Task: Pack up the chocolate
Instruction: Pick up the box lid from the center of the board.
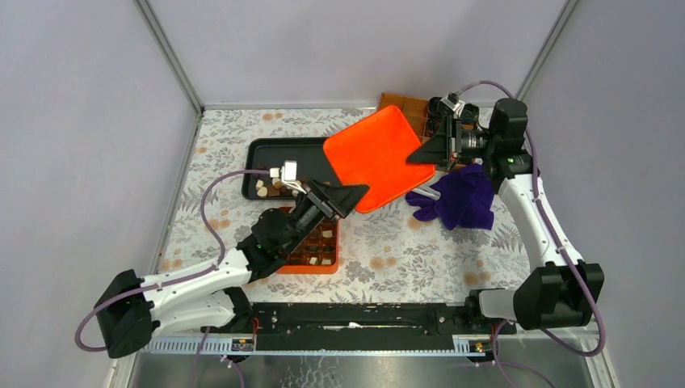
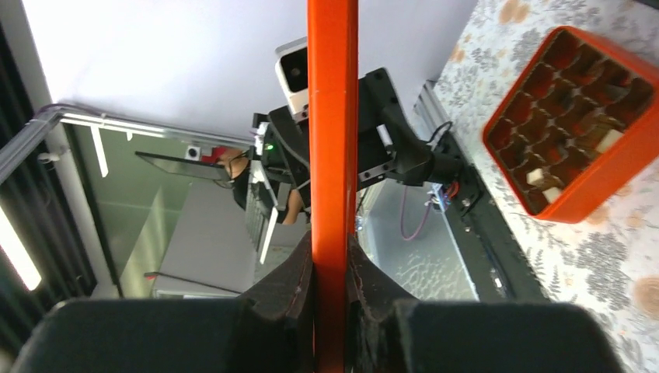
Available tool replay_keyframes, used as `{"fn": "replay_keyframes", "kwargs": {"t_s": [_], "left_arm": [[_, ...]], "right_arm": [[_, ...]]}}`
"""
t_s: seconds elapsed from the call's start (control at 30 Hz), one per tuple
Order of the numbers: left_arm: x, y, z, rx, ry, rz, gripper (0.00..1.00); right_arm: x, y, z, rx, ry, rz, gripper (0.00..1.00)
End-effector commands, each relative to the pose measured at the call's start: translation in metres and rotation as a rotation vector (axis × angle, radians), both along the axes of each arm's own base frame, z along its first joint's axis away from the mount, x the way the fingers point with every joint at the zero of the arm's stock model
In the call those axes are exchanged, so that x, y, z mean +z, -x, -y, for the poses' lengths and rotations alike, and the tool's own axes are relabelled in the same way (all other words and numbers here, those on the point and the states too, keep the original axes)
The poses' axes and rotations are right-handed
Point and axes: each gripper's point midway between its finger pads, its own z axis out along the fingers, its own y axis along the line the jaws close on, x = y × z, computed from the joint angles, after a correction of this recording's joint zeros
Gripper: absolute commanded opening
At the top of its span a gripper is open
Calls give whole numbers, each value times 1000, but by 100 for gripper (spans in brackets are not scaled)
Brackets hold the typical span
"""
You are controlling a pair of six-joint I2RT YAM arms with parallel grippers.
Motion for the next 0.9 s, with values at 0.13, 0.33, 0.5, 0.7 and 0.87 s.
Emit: {"fn": "replay_keyframes", "kwargs": {"t_s": [0.13, 0.33, 0.5, 0.7, 0.87], "left_arm": [[77, -13, -6, -37, 236, 142, 38], [78, -4, -12, -150, 213, 222, 0], [74, -1, -23, -280, 165, 245, 0], [74, 7, -4, -420, 101, 253, 0], [69, 5, 7, -475, 63, 243, 0]], "right_arm": [[54, 23, -7, 23, -68, 167, 8], [63, 33, -4, 98, -41, 327, 53], [74, 26, -5, 88, -38, 394, 67], [75, 13, -6, 35, -20, 395, 61], [68, 6, -5, -18, 34, 423, 59]]}}
